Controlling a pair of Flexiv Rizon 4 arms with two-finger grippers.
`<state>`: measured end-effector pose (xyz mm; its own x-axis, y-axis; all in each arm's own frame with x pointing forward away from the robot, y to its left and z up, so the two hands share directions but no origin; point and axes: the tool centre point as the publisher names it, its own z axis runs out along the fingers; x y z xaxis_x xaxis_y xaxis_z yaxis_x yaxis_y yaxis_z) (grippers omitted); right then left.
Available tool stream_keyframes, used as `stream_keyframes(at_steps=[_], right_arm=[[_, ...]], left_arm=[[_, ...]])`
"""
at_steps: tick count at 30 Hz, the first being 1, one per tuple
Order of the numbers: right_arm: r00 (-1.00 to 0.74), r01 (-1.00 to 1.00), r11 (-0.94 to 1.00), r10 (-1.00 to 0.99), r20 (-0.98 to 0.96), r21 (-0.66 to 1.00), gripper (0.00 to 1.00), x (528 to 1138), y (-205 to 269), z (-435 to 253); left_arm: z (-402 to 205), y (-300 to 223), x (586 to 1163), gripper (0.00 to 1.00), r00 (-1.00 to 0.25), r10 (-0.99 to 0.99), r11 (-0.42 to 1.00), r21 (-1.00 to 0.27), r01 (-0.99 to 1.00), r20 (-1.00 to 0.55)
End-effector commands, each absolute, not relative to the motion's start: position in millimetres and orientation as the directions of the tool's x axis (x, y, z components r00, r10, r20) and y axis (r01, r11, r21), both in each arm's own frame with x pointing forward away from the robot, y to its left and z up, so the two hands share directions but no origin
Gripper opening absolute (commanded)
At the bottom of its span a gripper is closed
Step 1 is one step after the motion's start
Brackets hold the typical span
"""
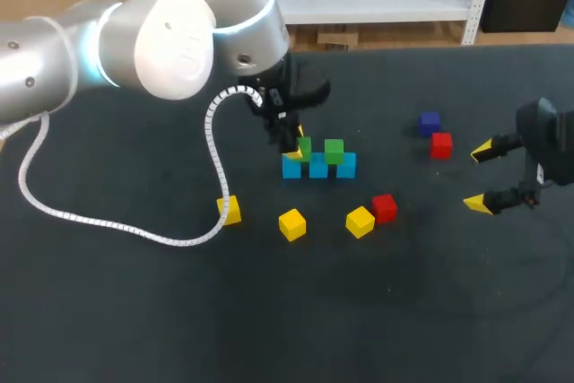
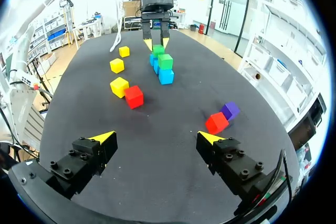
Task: Place the blue cubes, place green cubes on the blue cubes, place the yellow cubes on the green cubes, then place the red cubes on the yellow cubes, and place purple cube on the red cubes.
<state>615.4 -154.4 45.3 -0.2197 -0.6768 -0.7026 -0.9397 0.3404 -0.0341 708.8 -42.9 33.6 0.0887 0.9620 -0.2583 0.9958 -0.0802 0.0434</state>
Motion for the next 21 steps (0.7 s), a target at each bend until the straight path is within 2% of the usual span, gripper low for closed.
stream_keyframes(at_steps=[1,21], right_arm=[[-0.218,-0.94,0.34,-0.675,-0.705,-0.034,1.0,615.9,-154.3,44.3],[-0.218,-0.94,0.34,-0.675,-0.705,-0.034,1.0,615.9,-154.3,44.3]], left_arm=[[32.5,-44.0,711.8,0.0,0.09,0.963,-0.083,0.037,0.996,-0.255],[30.3,-46.7,711.0,0.0,0.095,0.963,-0.09,0.031,0.995,-0.253]])
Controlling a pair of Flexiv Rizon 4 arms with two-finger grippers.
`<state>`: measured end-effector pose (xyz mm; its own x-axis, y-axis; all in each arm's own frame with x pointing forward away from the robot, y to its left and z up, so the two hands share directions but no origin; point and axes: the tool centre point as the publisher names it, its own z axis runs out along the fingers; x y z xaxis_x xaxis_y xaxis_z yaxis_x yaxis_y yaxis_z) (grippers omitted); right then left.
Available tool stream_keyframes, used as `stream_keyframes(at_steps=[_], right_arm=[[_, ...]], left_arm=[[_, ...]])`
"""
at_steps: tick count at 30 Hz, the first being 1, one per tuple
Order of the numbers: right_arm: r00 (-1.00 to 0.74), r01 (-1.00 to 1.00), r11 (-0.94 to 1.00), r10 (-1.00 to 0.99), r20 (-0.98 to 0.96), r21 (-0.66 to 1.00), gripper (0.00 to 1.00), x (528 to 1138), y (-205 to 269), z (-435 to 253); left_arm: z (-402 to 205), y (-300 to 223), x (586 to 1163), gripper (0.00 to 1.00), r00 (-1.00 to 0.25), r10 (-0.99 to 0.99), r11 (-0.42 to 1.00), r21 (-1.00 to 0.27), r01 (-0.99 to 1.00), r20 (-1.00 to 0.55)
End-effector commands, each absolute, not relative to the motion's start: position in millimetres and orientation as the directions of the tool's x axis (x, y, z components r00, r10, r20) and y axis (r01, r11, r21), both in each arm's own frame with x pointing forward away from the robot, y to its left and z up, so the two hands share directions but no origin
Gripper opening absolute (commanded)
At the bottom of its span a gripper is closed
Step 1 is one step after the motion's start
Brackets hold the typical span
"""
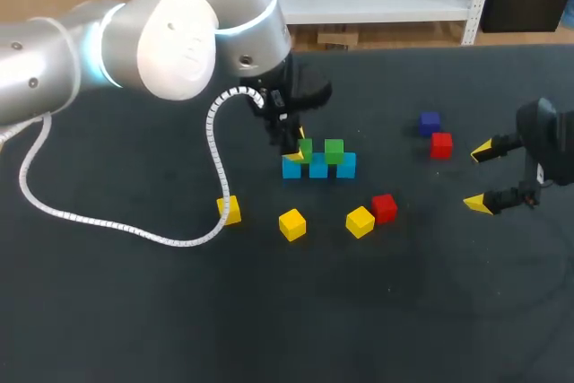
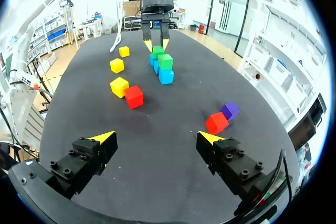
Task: Place the blue cubes, place green cubes on the blue cubes, place the yellow cubes on the green cubes, then place the red cubes on the yellow cubes, and place purple cube on the red cubes.
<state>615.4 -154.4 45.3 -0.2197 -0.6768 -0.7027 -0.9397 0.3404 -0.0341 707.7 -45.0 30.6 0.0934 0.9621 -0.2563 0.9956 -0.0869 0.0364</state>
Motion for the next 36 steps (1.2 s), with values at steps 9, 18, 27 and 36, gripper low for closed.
stream_keyframes(at_steps=[9,18,27,36], right_arm=[[-0.218,-0.94,0.34,-0.675,-0.705,-0.034,1.0,615.9,-154.3,44.3],[-0.218,-0.94,0.34,-0.675,-0.705,-0.034,1.0,615.9,-154.3,44.3],[-0.218,-0.94,0.34,-0.675,-0.705,-0.034,1.0,615.9,-154.3,44.3],[-0.218,-0.94,0.34,-0.675,-0.705,-0.034,1.0,615.9,-154.3,44.3]], left_arm=[[29.5,-46.9,710.1,0.0,0.093,0.964,-0.089,0.026,0.996,-0.25],[28.7,-45.8,709.1,0.0,0.091,0.964,-0.088,0.022,0.996,-0.249],[27.5,-46.0,708.5,0.0,0.088,0.964,-0.087,0.018,0.996,-0.25],[27.0,-46.2,709.3,0.0,0.09,0.965,-0.089,0.017,0.996,-0.247]])
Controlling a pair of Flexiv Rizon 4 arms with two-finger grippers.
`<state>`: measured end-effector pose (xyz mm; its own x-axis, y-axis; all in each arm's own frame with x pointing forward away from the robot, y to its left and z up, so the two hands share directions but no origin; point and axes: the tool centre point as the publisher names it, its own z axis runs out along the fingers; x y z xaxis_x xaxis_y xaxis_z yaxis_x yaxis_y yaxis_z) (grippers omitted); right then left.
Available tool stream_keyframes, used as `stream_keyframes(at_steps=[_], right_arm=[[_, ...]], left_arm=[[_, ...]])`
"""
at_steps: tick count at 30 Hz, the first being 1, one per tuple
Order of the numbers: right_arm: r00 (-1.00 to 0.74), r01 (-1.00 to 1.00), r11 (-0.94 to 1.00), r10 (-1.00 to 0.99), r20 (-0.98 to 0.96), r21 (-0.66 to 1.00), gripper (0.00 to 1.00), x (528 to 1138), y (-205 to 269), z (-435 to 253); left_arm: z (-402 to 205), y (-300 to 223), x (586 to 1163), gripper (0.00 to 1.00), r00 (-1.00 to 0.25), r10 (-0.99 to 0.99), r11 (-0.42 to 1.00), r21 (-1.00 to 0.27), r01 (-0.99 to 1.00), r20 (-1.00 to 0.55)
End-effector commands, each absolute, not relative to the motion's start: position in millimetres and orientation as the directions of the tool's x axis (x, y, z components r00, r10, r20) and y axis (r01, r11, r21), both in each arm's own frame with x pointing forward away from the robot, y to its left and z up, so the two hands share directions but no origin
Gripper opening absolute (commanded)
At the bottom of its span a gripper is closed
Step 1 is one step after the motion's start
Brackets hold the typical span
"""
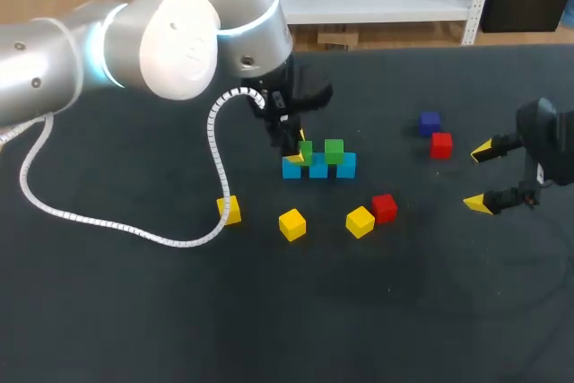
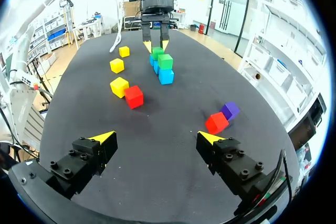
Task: Place the blue cubes, place green cubes on the blue cubes, place the yellow cubes on the green cubes, then place the red cubes on the yellow cubes, and place purple cube on the red cubes.
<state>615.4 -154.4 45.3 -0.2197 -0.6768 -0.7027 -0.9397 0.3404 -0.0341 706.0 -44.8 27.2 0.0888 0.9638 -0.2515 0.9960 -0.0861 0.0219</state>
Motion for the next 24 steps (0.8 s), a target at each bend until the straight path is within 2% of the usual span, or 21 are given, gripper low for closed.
stream_keyframes(at_steps=[1,23,24], right_arm=[[-0.218,-0.94,0.34,-0.675,-0.705,-0.034,1.0,615.9,-154.3,44.3],[-0.218,-0.94,0.34,-0.675,-0.705,-0.034,1.0,615.9,-154.3,44.3],[-0.218,-0.94,0.34,-0.675,-0.705,-0.034,1.0,615.9,-154.3,44.3]], left_arm=[[26.9,-46.3,709.4,0.0,0.091,0.965,-0.09,0.017,0.996,-0.247],[26.1,-47.4,710.7,0.0,0.086,0.966,-0.086,0.011,0.996,-0.245],[26.0,-47.4,710.7,0.05,0.086,0.966,-0.086,0.011,0.996,-0.245]])
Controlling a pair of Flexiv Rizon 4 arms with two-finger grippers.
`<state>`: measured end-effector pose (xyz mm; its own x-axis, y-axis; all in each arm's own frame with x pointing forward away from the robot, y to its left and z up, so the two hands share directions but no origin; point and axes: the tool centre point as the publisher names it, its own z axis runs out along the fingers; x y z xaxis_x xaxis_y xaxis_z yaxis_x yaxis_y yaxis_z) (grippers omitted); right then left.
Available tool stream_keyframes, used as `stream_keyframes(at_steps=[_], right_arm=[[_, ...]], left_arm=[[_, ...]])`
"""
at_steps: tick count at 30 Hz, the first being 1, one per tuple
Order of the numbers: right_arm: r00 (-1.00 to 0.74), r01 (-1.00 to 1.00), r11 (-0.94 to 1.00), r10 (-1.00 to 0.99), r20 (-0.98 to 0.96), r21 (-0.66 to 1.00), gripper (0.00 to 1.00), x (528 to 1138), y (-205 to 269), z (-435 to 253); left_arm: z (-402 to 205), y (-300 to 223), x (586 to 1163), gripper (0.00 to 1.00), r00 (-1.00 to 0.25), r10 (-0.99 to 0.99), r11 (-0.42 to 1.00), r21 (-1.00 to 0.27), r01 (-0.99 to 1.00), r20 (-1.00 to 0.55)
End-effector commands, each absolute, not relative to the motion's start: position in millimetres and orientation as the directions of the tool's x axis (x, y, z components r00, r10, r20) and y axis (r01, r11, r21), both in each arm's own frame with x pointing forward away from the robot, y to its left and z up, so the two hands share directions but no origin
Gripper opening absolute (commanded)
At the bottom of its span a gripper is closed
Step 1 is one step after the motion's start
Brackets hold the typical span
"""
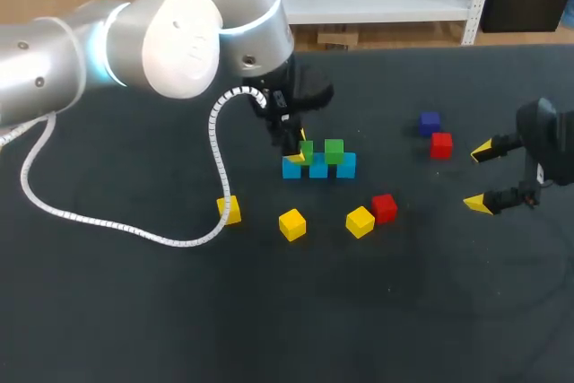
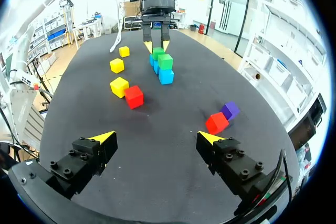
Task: Place the blue cubes, place green cubes on the blue cubes, place the yellow cubes on the green cubes, then place the red cubes on the yellow cubes, and place purple cube on the red cubes.
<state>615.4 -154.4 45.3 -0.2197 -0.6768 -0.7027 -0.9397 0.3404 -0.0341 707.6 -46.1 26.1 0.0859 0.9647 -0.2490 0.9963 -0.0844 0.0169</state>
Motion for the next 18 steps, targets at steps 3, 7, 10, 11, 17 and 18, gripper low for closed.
stream_keyframes(at_steps=[3,7,10,11,17,18], right_arm=[[-0.218,-0.94,0.34,-0.675,-0.705,-0.034,1.0,615.9,-154.3,44.3],[-0.218,-0.94,0.34,-0.675,-0.705,-0.034,1.0,615.9,-154.3,44.3],[-0.218,-0.94,0.34,-0.675,-0.705,-0.034,1.0,615.9,-154.3,44.3],[-0.218,-0.94,0.34,-0.675,-0.705,-0.034,1.0,615.9,-154.3,44.3],[-0.218,-0.94,0.34,-0.675,-0.705,-0.034,1.0,615.9,-154.3,44.3],[-0.218,-0.94,0.34,-0.675,-0.705,-0.034,1.0,615.9,-154.3,44.3]], left_arm=[[26.0,-47.4,710.6,0.33,0.085,0.966,-0.086,0.007,0.996,-0.244],[26.0,-47.4,710.6,0.38,0.084,0.966,-0.086,0.006,0.996,-0.244],[26.0,-47.2,710.6,0.41,0.084,0.967,-0.085,0.004,0.996,-0.242],[25.9,-47.2,710.6,0.42,0.083,0.967,-0.085,0.004,0.996,-0.242],[25.6,-46.6,710.8,0.48,0.077,0.968,-0.079,0.002,0.997,-0.237],[25.6,-46.5,710.9,0.56,0.076,0.969,-0.078,0.001,0.997,-0.236]])
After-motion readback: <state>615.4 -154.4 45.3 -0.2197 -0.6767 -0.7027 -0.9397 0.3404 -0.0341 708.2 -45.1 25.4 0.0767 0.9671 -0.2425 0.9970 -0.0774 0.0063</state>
